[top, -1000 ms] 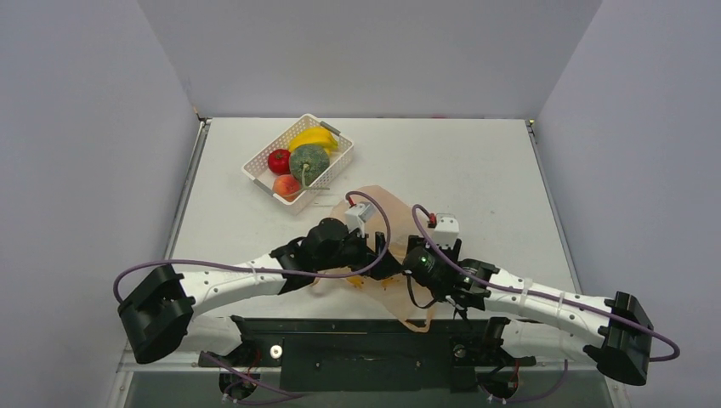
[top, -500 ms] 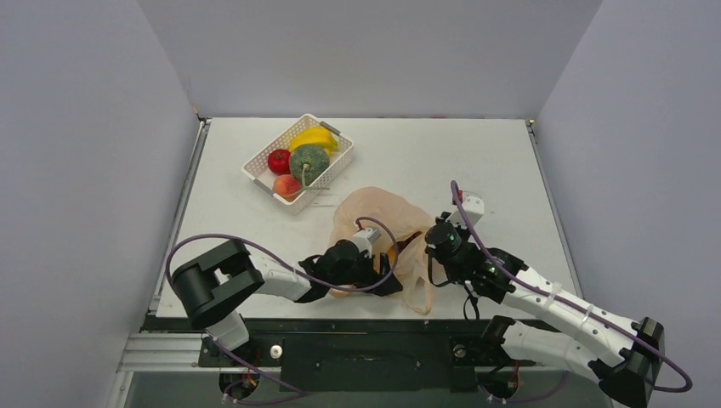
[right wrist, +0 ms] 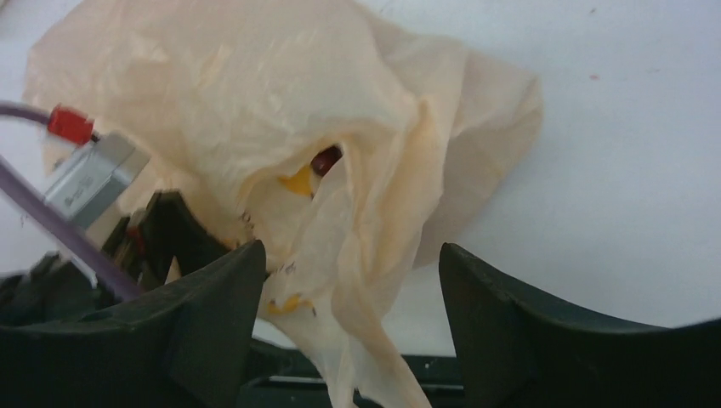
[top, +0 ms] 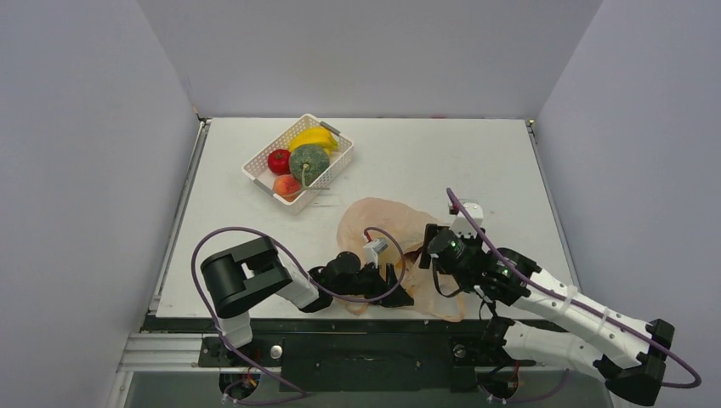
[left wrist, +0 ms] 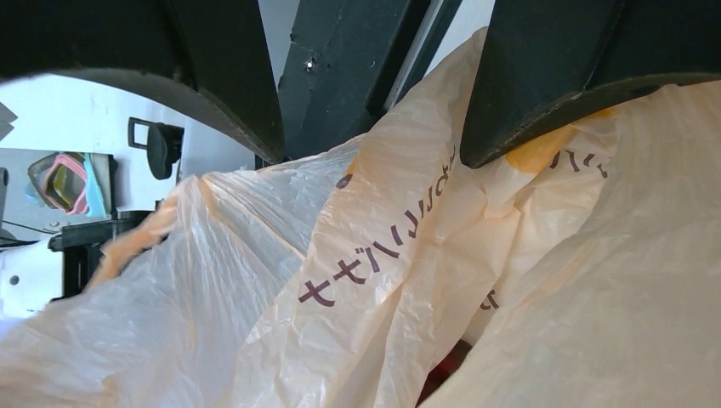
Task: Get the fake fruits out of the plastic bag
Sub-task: Adjust the plastic bag at the center of the board.
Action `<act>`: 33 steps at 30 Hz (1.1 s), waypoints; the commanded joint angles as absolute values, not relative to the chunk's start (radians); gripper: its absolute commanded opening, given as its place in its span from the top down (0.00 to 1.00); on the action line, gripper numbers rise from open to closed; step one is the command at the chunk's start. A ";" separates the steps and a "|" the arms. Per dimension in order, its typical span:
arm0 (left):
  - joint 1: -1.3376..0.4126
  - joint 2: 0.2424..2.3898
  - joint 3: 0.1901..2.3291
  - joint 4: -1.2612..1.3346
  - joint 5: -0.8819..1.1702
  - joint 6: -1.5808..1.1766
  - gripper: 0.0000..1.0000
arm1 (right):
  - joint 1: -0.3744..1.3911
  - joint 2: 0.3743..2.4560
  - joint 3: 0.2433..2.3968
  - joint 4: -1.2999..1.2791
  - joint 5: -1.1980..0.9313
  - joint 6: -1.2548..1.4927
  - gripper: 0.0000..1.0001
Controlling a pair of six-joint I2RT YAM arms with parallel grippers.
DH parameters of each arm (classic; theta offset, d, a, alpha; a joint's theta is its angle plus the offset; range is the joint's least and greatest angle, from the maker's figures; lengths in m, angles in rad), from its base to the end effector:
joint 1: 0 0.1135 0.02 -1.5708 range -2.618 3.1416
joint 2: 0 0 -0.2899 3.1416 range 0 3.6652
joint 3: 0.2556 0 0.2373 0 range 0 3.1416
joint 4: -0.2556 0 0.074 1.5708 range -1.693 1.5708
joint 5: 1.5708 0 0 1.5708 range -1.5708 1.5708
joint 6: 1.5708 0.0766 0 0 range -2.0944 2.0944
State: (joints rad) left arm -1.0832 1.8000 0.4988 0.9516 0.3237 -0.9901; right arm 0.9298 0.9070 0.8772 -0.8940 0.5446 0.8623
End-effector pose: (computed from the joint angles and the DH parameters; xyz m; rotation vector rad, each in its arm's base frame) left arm 0.1390 -0.3141 0.1403 0.3683 2.2772 -1.5710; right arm 0.1256 0.1019 0.2836 0.1388 2.3266 0.2027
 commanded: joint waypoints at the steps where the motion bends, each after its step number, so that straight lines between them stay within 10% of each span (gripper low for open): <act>1: -1.072 1.813 0.506 1.040 0.379 -1.026 0.26 | 1.053 0.841 0.846 -1.009 0.498 0.963 0.26; 15: -1.081 1.755 0.495 0.924 0.327 -0.978 0.25 | 0.919 1.105 0.787 -0.749 0.723 0.974 0.21; 17: -1.086 1.727 0.501 0.867 0.303 -0.948 0.24 | 0.916 1.125 0.776 -0.726 0.723 0.959 0.30; 22: -1.089 1.616 0.534 0.713 0.248 -0.861 0.20 | 0.915 1.094 0.677 -0.721 0.656 0.990 1.00; 33: -1.090 1.669 0.801 0.415 0.193 -0.689 0.22 | 0.905 0.762 0.515 -0.784 0.533 1.119 1.00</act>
